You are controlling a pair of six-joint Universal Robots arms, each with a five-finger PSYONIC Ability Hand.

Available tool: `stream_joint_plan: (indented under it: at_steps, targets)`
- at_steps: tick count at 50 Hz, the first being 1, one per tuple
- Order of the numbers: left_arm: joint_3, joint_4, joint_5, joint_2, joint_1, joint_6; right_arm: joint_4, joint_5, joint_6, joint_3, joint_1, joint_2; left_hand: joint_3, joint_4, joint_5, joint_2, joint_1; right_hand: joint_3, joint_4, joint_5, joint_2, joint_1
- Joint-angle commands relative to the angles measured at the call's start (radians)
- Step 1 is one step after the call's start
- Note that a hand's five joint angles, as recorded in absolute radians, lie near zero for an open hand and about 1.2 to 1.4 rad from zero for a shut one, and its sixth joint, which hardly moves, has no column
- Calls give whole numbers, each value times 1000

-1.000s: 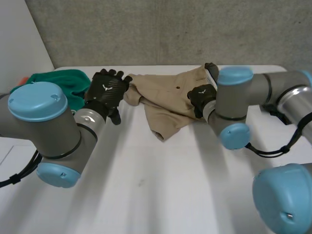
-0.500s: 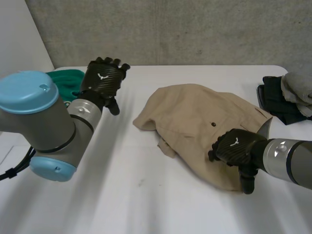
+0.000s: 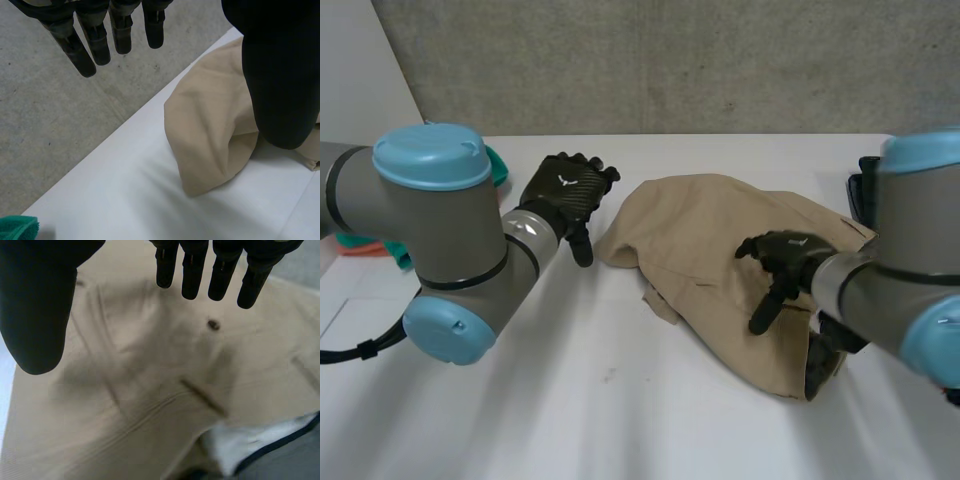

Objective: Fold the laundry.

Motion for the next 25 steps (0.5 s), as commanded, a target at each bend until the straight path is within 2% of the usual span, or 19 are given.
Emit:
stream_joint_plan:
  at_steps: [1, 2, 4, 5, 6, 7, 12, 21, 25]
  targets:
    - [-65, 50, 3, 48, 13, -9, -123, 151, 61, -34, 88, 129, -34, -26, -49, -30, -23, 138, 136, 157, 122, 127]
    - [-68, 53, 3, 50, 16, -9, -145, 166, 59, -37, 93, 139, -34, -26, -49, -30, -23, 191, 189, 210, 175, 180]
    - [-74, 59, 3, 53, 22, -9, -183, 186, 50, -42, 103, 150, -34, -26, -49, -30, -23, 466, 464, 485, 450, 455]
    - [-80, 64, 5, 56, 28, -9, -210, 199, 38, -46, 114, 155, -34, -26, -49, -30, -23, 837, 834, 856, 821, 825]
    - [-82, 64, 5, 56, 31, -9, -223, 202, 30, -46, 119, 153, -34, -26, -49, -30, -23, 1058, 1056, 1078, 1043, 1047]
    - [-82, 64, 6, 56, 34, -9, -231, 203, 24, -45, 122, 150, -34, -26, -49, -30, -23, 1113, 1111, 1133, 1098, 1102]
    - [-83, 67, 8, 51, 39, -9, -246, 183, 10, -20, 137, 84, -34, -26, -49, -30, -23, 1114, 1112, 1133, 1098, 1102]
    - [1, 76, 31, -28, 27, -9, -200, 29, -134, 32, 149, -176, -34, -26, -49, -30, -23, 1114, 1112, 1133, 1098, 1102]
    - [62, 49, 34, -80, 13, -13, -166, 1, -197, 41, 156, -261, -34, -26, -49, -30, -23, 1114, 1112, 1133, 1098, 1102]
